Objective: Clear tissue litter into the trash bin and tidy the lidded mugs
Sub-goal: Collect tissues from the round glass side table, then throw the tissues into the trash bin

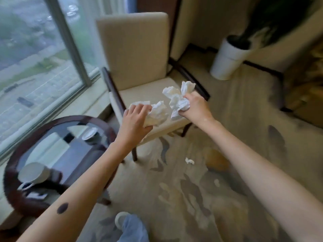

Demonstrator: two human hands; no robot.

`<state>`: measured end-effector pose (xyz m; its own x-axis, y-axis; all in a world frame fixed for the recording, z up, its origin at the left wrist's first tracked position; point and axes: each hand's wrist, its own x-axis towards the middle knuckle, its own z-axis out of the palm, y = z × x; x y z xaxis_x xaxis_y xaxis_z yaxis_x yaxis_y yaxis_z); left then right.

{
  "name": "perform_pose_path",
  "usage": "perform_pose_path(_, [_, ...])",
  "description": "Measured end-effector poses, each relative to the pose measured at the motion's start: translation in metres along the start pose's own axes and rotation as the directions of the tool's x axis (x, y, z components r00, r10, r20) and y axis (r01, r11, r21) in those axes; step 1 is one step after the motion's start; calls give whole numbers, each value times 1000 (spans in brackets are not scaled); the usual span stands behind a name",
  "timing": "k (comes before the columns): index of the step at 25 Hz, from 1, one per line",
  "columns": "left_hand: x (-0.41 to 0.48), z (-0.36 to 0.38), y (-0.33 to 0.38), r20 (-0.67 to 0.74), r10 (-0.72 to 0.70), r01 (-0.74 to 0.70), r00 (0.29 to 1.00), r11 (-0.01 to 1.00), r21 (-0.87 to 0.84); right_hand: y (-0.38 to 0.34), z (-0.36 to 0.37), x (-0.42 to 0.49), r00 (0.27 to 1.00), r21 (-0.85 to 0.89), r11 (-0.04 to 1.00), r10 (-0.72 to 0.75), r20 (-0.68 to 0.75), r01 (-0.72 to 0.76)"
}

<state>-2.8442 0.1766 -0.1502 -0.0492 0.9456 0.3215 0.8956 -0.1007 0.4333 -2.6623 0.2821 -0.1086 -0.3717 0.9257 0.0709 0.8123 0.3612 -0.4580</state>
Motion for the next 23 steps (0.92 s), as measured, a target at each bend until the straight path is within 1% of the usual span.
perform_pose_path(2, [8, 17, 72, 42, 127, -124, 991, 990, -64, 50, -54, -53, 990, 5, 993, 118, -81, -118])
perform_pose_path(5, [10, 47, 181, 100, 322, -307, 941, 941, -145, 118, -125, -143, 939, 17, 961, 273, -210, -276])
perform_pose_path(8, [-5, 77, 295, 136, 504, -461, 853, 849, -259, 181, -189, -246, 842, -7, 892, 424, -333, -452])
perform_pose_path(10, [-21, 96, 364, 150, 620, -555, 770, 768, -321, 215, -223, -313, 757, 7, 826, 519, -397, -564])
perform_pose_path(12, [-41, 119, 437, 150, 739, -645, 657, 654, -396, 245, -251, -386, 638, 53, 743, 607, -474, -667])
perform_pose_path(14, [-63, 141, 507, 143, 831, -699, 538, 534, -475, 271, -270, -456, 512, 133, 658, 683, -521, -742])
perform_pose_path(15, [-75, 152, 541, 138, 873, -717, 469, 467, -517, 283, -277, -491, 442, 168, 602, 722, -532, -781])
perform_pose_path(16, [-90, 163, 581, 130, 913, -732, 386, 389, -559, 294, -285, -529, 356, 196, 527, 760, -543, -827])
perform_pose_path(19, [-136, 189, 684, 80, 982, -727, 171, 181, -662, 313, -304, -628, 115, 275, 307, 831, -545, -911])
perform_pose_path(20, [-152, 197, 712, 66, 992, -713, 112, 126, -690, 315, -308, -655, 51, 306, 253, 839, -542, -918])
perform_pose_path(22, [-194, 213, 775, 33, 998, -673, -44, -5, -740, 314, -316, -717, -110, 370, 134, 815, -569, -920])
perform_pose_path(23, [-216, 219, 799, 18, 994, -653, -108, -57, -755, 311, -316, -743, -182, 396, 78, 796, -577, -915])
